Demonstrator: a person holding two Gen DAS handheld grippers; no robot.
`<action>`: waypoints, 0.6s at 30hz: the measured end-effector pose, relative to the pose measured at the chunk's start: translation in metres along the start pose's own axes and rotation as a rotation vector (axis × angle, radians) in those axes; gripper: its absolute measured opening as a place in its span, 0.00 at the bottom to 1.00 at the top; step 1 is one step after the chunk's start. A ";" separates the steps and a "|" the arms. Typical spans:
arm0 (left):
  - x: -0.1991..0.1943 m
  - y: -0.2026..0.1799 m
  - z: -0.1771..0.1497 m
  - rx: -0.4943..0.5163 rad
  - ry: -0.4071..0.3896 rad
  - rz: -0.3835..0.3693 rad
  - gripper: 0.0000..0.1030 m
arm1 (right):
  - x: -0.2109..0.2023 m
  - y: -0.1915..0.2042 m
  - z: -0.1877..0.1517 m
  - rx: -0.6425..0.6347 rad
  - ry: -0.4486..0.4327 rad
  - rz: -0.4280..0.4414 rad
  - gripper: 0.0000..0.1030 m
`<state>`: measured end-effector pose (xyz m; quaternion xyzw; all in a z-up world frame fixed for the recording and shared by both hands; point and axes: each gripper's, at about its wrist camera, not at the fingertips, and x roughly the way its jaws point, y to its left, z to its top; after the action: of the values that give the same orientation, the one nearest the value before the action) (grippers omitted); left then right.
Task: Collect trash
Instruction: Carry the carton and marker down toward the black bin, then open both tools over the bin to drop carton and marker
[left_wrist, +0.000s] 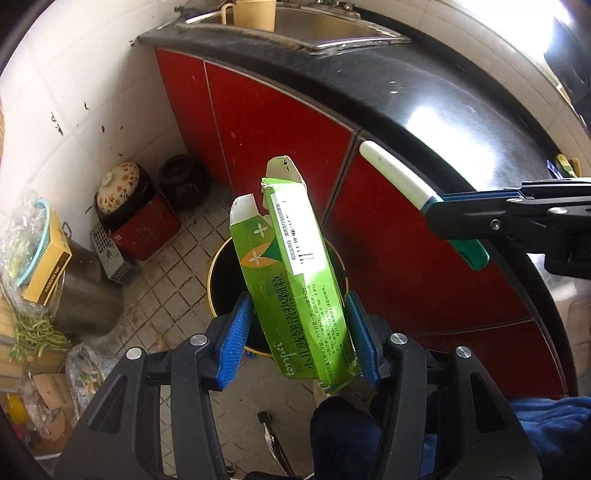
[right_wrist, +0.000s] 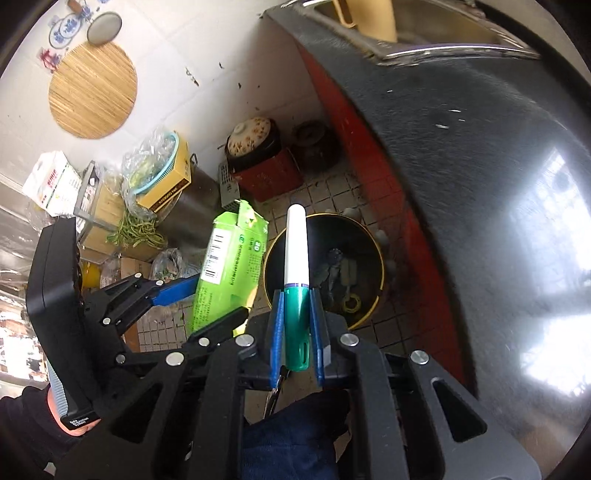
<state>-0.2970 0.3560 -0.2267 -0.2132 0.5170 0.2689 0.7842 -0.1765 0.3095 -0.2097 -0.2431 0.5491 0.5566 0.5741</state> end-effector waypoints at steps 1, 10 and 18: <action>0.004 0.003 0.002 -0.003 0.000 -0.007 0.49 | 0.004 0.002 0.001 -0.004 0.005 -0.002 0.14; 0.019 0.019 0.009 -0.002 0.011 -0.059 0.58 | 0.017 0.009 0.021 -0.015 0.024 -0.013 0.18; 0.025 0.029 0.005 -0.018 0.020 -0.017 0.76 | -0.005 -0.008 0.018 0.022 -0.008 -0.012 0.58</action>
<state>-0.3043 0.3865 -0.2501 -0.2271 0.5206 0.2647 0.7793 -0.1619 0.3213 -0.2026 -0.2379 0.5511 0.5481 0.5825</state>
